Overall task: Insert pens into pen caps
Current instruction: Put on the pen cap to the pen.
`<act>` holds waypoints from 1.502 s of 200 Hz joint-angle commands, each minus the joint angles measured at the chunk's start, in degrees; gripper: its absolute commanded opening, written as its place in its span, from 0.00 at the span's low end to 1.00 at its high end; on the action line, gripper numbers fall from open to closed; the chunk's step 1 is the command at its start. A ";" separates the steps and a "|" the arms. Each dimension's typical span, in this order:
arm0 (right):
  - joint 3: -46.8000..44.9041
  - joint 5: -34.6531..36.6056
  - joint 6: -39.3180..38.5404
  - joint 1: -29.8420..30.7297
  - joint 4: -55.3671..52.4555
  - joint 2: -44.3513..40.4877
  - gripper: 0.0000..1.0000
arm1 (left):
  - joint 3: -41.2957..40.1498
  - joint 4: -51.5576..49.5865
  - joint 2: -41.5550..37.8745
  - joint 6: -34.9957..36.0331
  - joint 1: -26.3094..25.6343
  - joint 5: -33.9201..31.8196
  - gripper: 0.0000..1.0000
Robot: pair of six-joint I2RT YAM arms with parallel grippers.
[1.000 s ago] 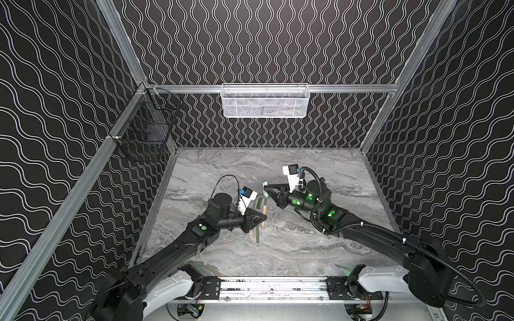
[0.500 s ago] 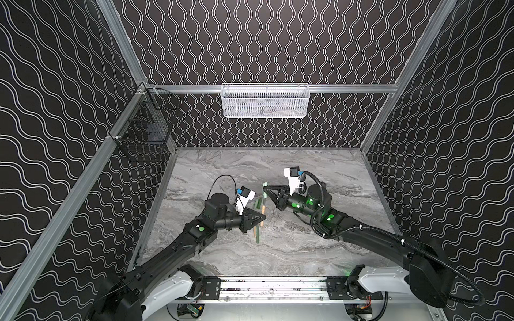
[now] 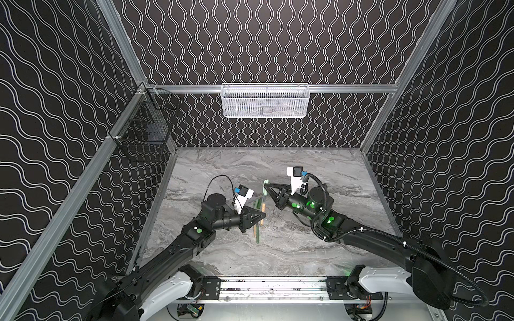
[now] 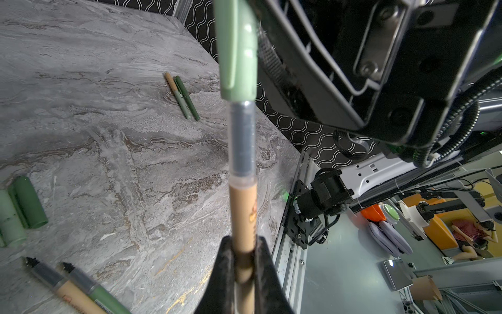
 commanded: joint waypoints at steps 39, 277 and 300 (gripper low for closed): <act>-0.53 0.59 2.18 1.58 -2.84 0.72 0.07 | 1.71 7.77 0.04 0.15 0.32 -1.27 0.00; 2.66 -4.52 0.91 2.31 -10.12 1.93 0.06 | 4.53 4.25 -1.26 3.62 0.51 -5.29 0.00; 2.75 -4.13 1.37 2.31 -9.78 1.70 0.12 | 4.58 4.60 -1.20 4.24 0.49 -3.49 0.00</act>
